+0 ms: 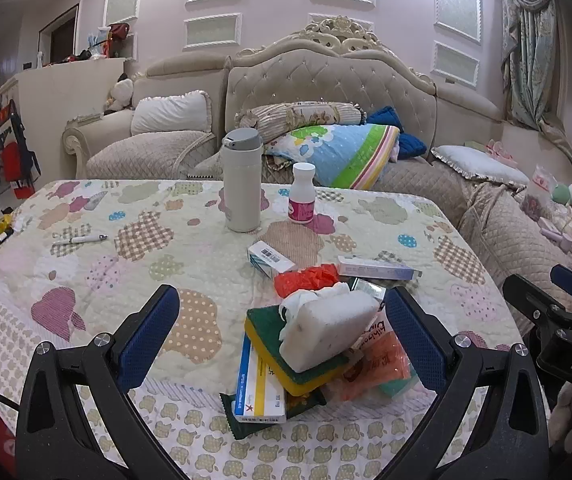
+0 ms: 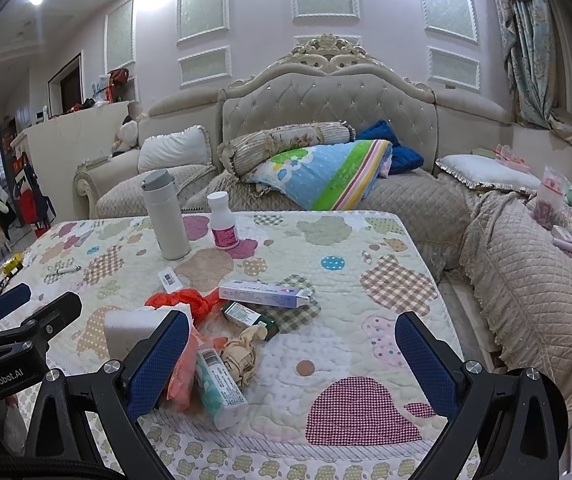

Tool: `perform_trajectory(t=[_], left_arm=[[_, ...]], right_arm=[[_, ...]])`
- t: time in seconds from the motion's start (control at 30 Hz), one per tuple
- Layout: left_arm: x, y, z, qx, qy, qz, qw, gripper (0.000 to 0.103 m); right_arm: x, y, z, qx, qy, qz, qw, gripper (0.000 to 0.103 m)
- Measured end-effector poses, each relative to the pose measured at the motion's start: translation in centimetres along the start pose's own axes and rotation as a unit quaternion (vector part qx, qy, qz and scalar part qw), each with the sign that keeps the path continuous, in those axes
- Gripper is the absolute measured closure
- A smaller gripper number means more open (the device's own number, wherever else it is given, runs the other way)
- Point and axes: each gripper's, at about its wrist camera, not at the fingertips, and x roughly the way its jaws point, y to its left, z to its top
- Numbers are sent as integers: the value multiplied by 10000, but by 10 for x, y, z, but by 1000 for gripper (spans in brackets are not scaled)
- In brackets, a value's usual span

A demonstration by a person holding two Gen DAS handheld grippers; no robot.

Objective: Collect trash
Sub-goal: 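Move both tools toward the pile of trash on the quilt, then grasp the white foam block with the left tool while the right tool grasps a clear plastic piece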

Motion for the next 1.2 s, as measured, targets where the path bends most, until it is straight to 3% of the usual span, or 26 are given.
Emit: perform_trajectory(t=[0.37,0.7,0.93,1.1,1.2], left_arm=[[3,7,-5,54,126,36,9999,1],[4,28,-20,409,292,174,9986,1],[14,43,-21,288,524,0,9982,1],[27,32,-12,383,741,-456,9955,1],[38,20,-6,522,825,-630,9932,1]], right_arm=[[6,1,-2,-49,129,26,9999,0],[15,-7,-9,-45,354,58,9993,0],[30,-3,-20,-101,682,396,9968,0],[49,-1,-34,-96,1102,797,9907,18],[58,-1,-42,9,1309,963,9867,22]])
